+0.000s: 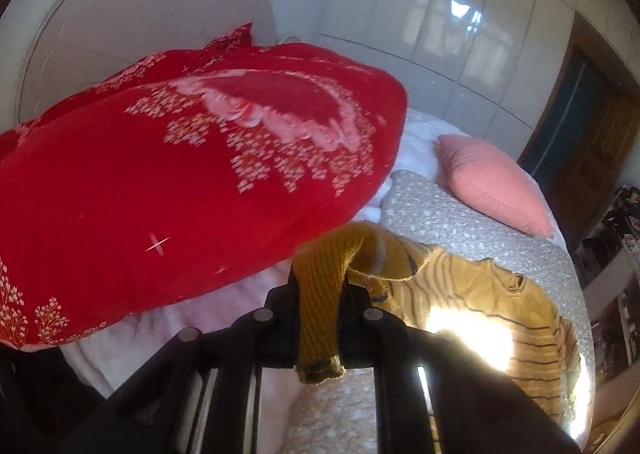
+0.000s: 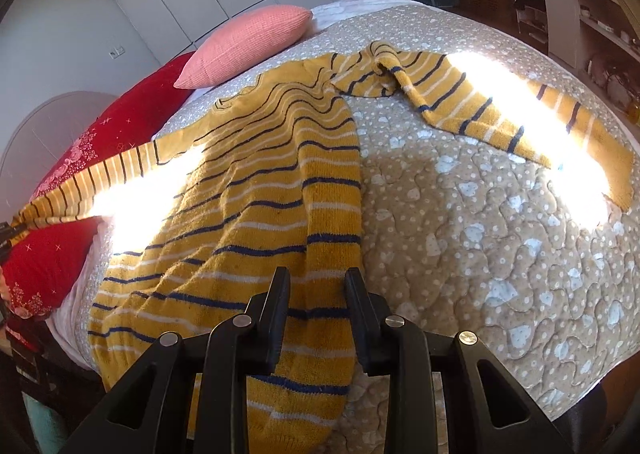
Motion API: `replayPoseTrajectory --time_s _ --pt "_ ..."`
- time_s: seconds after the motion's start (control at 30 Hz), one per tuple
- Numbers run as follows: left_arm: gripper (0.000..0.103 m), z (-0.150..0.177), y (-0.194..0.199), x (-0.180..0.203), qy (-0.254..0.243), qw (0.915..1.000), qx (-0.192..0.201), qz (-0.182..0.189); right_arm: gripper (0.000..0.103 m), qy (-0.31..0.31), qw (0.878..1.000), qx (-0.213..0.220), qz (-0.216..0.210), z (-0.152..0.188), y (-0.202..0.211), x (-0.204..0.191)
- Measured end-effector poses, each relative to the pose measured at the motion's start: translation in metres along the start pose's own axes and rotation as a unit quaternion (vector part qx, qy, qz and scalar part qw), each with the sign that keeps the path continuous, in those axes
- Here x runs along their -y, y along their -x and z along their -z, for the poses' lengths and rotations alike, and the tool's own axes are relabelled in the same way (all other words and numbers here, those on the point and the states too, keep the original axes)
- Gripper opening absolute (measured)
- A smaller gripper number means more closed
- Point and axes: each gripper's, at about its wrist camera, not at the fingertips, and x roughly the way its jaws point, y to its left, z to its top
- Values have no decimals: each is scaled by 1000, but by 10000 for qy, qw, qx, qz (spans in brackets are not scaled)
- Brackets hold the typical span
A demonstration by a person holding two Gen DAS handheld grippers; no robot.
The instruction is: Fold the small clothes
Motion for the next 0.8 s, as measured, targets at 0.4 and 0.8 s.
replayPoseTrajectory --time_s 0.4,0.8 --pt "12 68 -67 276 -1547 9621 -1416 1744 31 -277 9988 359 -172 11 30 31" --pt "41 185 -146 417 -1731 9077 -2937 2446 31 -840 9948 556 138 31 63 91"
